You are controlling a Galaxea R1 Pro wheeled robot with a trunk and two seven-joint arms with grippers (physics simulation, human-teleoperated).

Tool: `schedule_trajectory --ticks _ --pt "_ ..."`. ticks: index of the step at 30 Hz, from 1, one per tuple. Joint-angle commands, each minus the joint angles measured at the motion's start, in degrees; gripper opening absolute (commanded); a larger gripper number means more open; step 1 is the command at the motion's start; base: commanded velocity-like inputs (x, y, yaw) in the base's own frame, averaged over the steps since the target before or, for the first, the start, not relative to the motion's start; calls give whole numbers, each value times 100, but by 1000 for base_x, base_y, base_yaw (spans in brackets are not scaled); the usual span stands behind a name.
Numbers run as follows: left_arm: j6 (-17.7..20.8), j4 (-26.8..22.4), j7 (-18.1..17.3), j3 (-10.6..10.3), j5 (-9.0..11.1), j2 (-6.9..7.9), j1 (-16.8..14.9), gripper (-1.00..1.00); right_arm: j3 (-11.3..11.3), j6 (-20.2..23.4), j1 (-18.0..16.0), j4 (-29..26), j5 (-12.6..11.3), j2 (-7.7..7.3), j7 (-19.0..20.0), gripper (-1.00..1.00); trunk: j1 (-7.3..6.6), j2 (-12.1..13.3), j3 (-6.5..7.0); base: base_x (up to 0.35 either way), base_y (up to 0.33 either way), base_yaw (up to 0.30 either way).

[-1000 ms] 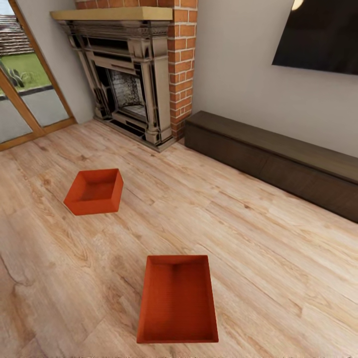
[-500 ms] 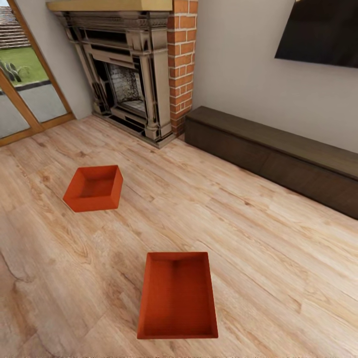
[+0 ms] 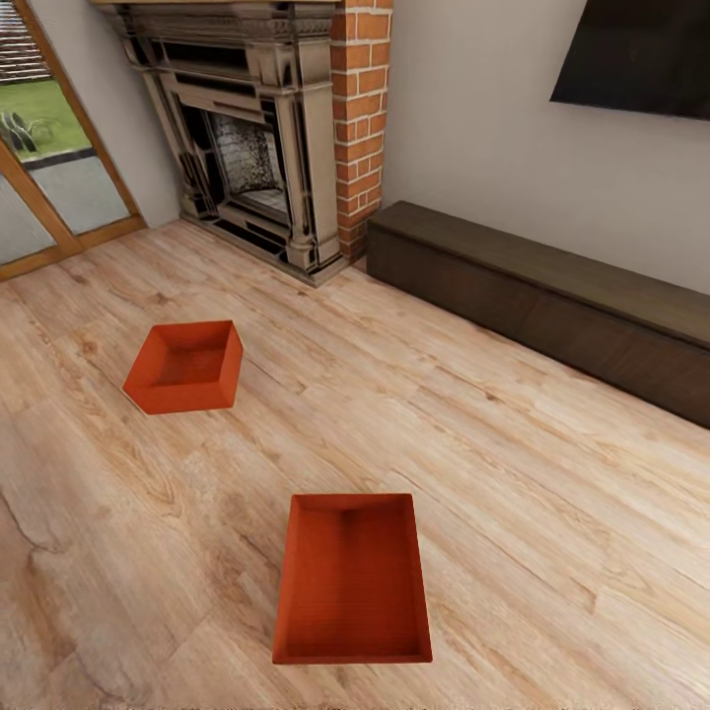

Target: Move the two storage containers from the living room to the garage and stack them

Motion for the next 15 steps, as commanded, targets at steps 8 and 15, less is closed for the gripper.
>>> schedule_trajectory --ticks 8,15 --pt "-1 -1 2 -4 60 0 -1 100 48 -28 -4 15 -51 3 0 100 0 -2 -77 0 0 0" --pt "-3 -1 0 -4 60 0 -1 100 48 -28 -4 15 -51 1 0 100 0 -2 -139 0 0 0"
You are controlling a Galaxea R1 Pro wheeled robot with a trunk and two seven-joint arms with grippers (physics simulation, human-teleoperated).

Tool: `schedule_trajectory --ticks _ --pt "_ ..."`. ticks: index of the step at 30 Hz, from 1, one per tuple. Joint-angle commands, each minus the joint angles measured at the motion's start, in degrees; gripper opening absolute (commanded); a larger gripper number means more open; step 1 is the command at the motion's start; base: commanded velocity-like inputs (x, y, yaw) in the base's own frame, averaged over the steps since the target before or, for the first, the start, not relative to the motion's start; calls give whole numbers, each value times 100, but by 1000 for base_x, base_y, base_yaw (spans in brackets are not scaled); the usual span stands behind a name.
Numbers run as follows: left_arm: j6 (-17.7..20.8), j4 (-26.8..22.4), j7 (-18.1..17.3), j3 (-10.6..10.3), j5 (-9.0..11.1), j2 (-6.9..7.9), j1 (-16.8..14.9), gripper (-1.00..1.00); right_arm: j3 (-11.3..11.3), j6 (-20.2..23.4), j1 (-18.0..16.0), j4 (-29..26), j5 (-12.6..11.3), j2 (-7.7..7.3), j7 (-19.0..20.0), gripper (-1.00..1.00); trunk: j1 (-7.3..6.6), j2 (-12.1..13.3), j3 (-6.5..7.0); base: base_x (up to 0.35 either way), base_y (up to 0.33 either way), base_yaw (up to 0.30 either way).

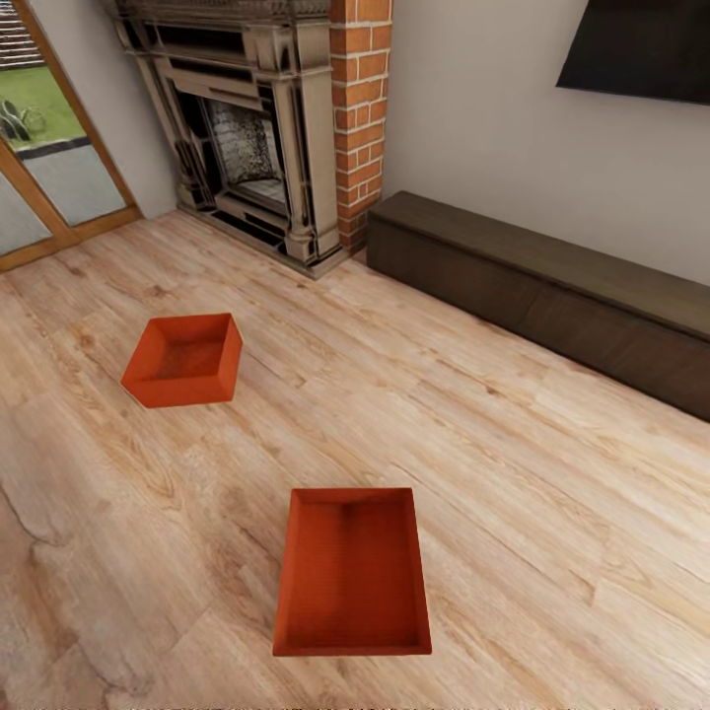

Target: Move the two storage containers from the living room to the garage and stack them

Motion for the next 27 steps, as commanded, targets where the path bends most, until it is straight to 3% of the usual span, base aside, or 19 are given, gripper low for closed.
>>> schedule_trajectory --ticks 1,27 --pt "0 -1 2 -4 60 1 -1 100 48 -28 -4 15 -49 3 0 100 0 -1 -8 0 0 0" --pt "-8 -1 2 -4 60 1 -1 100 48 -28 -4 15 5 6 0 100 0 -1 -18 0 0 0"
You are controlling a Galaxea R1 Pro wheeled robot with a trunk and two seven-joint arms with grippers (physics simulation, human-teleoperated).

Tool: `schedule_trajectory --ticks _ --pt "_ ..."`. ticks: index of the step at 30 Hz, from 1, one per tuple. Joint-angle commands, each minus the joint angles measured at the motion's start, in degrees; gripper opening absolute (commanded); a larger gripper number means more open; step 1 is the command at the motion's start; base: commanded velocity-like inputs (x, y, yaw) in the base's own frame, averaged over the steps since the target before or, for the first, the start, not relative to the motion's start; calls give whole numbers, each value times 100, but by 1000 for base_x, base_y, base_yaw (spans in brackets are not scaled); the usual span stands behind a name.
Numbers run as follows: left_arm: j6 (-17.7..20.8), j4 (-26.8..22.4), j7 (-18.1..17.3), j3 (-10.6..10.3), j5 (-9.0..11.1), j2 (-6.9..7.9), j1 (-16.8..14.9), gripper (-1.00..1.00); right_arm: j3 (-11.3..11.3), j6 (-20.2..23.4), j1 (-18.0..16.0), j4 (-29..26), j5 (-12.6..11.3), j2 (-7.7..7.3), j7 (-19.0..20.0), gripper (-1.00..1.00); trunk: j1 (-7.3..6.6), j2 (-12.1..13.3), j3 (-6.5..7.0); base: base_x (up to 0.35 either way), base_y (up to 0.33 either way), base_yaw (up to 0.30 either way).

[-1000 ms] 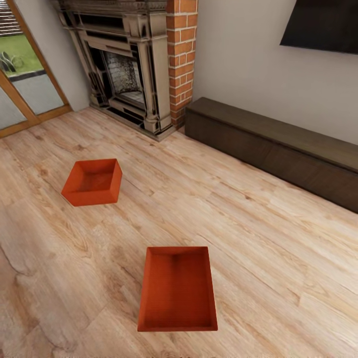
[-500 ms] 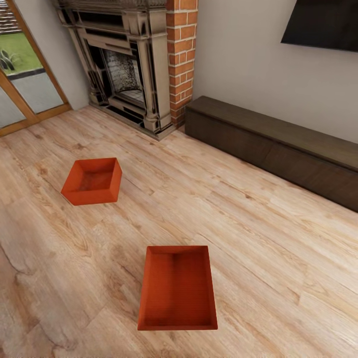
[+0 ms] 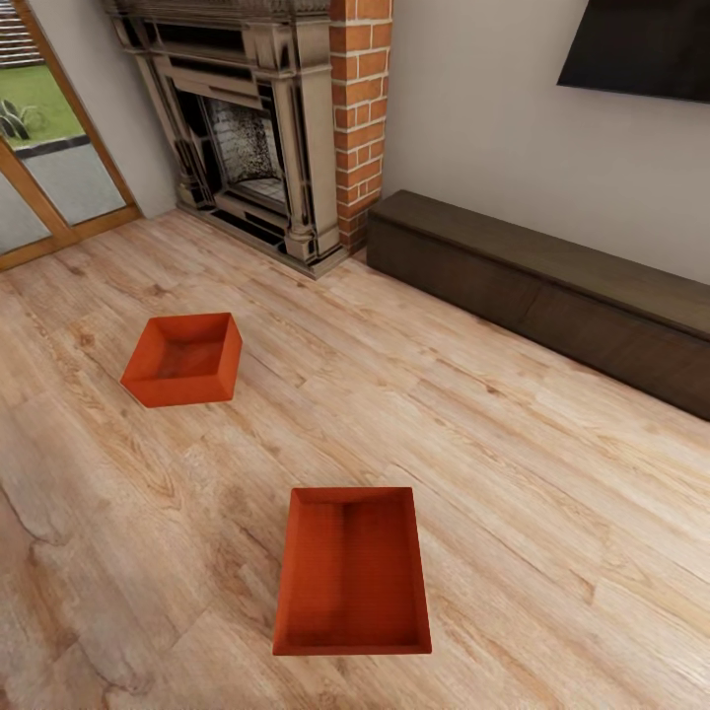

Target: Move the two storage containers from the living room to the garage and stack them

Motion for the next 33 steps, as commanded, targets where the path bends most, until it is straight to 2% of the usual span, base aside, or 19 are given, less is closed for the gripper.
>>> schedule_trajectory --ticks 1,33 --pt "-2 -1 0 -4 60 0 -1 100 50 -28 -4 15 -44 5 3 100 0 -1 -3 0 0 0" --pt "31 -1 -2 -4 60 -2 -1 100 73 -51 -4 15 -40 -27 43 100 0 -1 -3 0 0 0"
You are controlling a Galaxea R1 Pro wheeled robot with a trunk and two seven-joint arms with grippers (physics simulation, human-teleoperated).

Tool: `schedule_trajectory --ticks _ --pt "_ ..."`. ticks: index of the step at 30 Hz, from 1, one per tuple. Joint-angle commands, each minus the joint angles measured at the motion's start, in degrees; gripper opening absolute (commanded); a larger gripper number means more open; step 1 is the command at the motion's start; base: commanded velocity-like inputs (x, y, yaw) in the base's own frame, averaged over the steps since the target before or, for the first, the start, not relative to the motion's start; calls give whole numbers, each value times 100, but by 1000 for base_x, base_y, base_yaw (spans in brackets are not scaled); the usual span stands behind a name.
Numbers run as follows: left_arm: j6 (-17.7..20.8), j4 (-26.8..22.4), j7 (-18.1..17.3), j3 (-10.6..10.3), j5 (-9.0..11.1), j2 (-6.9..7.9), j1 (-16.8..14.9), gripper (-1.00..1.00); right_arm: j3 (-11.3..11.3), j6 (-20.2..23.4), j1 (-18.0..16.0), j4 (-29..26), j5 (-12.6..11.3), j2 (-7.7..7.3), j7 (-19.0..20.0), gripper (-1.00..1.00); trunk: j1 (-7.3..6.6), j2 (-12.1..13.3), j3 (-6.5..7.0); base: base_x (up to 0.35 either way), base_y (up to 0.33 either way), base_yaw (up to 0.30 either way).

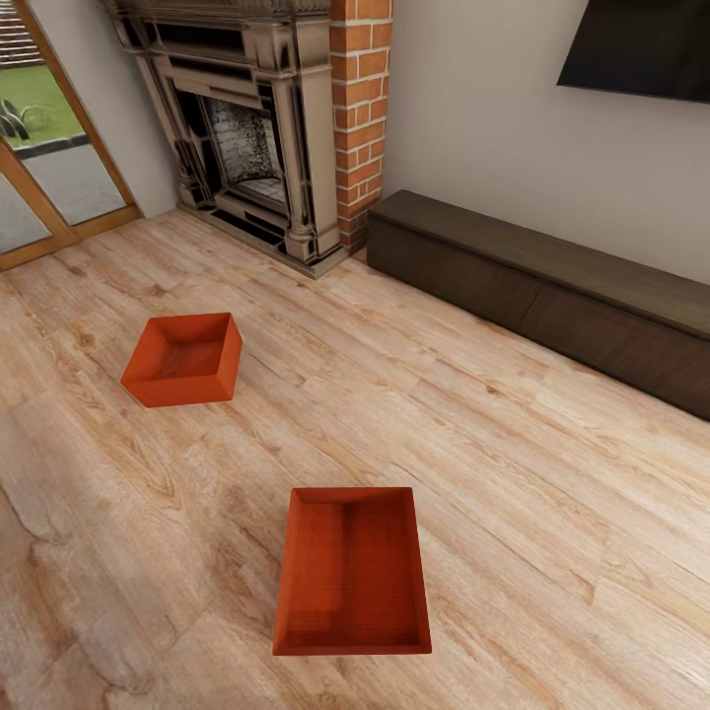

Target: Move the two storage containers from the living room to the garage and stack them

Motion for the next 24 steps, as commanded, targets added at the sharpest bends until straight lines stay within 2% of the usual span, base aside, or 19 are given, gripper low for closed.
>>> schedule_trajectory --ticks 1,5,8,11,13,17,21,24 --pt "-3 -5 -7 -3 58 0 -1 100 62 -14 -4 15 -42 5 -21 100 0 -1 -3 0 0 0" --pt "-24 -83 -16 -11 50 10 -1 100 70 10 -4 1 -44 -12 -45 100 0 -1 -3 0 0 0" --pt "-11 -332 -20 -11 49 79 -1 100 69 18 -2 -54 -54 -51 -60 100 0 -1 -3 0 0 0" --pt "108 -779 -44 -5 62 289 -1 100 62 35 10 -176 -67 -110 -47 100 0 -1 -3 0 0 0" --pt "219 -967 -44 -4 64 346 -1 100 61 52 -9 -233 -70 -164 -48 100 0 -1 -3 0 0 0" --pt "446 -1425 -34 -3 61 405 -1 100 60 116 -182 -413 -72 -333 -55 100 0 -1 -3 0 0 0" --pt "508 -1816 -29 8 60 420 -1 100 59 314 -423 -696 -72 -600 -47 100 0 -1 -3 0 0 0" --pt "612 -2208 -34 18 60 420 -2 100 59 683 -664 -1065 -72 -833 -64 100 0 -1 -3 0 0 0"
